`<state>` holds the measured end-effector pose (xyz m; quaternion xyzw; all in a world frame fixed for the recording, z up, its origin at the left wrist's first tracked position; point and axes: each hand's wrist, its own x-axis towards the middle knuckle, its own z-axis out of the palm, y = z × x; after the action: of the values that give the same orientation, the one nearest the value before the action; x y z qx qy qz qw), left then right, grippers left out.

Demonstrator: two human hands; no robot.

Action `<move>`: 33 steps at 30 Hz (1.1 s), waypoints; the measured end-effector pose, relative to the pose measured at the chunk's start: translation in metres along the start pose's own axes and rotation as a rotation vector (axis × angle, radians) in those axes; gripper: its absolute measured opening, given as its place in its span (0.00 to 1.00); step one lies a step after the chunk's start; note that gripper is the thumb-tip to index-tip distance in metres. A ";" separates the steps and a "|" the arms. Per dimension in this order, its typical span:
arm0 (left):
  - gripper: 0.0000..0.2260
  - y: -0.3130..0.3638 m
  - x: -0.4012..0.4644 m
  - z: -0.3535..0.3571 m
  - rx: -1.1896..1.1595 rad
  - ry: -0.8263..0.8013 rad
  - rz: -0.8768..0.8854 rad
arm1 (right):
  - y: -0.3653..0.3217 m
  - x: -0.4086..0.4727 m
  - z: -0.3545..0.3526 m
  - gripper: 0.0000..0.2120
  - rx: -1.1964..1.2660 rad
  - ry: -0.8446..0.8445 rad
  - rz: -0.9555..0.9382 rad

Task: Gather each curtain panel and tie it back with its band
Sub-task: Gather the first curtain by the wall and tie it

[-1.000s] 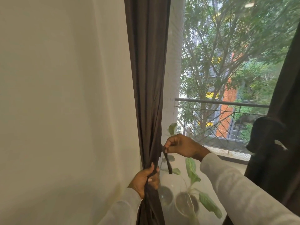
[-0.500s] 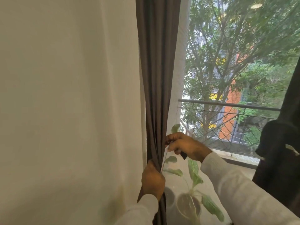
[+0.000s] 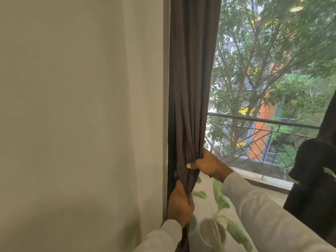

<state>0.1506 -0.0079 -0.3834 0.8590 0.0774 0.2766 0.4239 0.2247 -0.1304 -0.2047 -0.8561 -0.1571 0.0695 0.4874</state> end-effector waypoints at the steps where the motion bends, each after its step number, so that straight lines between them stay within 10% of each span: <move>1: 0.34 0.004 -0.002 -0.007 -0.046 -0.073 0.012 | -0.001 0.000 -0.002 0.38 0.008 -0.010 0.008; 5: 0.37 -0.004 0.008 -0.025 -0.578 -0.490 -0.193 | -0.002 0.002 -0.019 0.28 -0.005 0.023 0.061; 8: 0.43 -0.020 0.026 -0.057 -0.904 -0.434 -0.442 | 0.000 0.005 -0.030 0.28 -0.078 0.018 0.059; 12: 0.48 -0.010 0.066 -0.100 -0.715 -0.481 -0.230 | 0.000 0.007 -0.039 0.29 -0.128 0.019 0.035; 19: 0.08 0.016 0.084 -0.075 -0.458 -0.509 -0.025 | -0.003 0.011 -0.029 0.27 -0.131 0.008 0.018; 26: 0.17 0.026 0.089 -0.083 -0.556 -0.642 -0.096 | 0.000 0.017 -0.028 0.33 -0.176 -0.022 0.046; 33: 0.16 0.032 0.074 -0.075 -0.435 -0.266 -0.026 | 0.002 0.026 -0.030 0.30 -0.195 0.111 0.052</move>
<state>0.1691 0.0509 -0.2920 0.7754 -0.0294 0.1659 0.6086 0.2574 -0.1476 -0.1901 -0.9057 -0.1138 0.0188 0.4079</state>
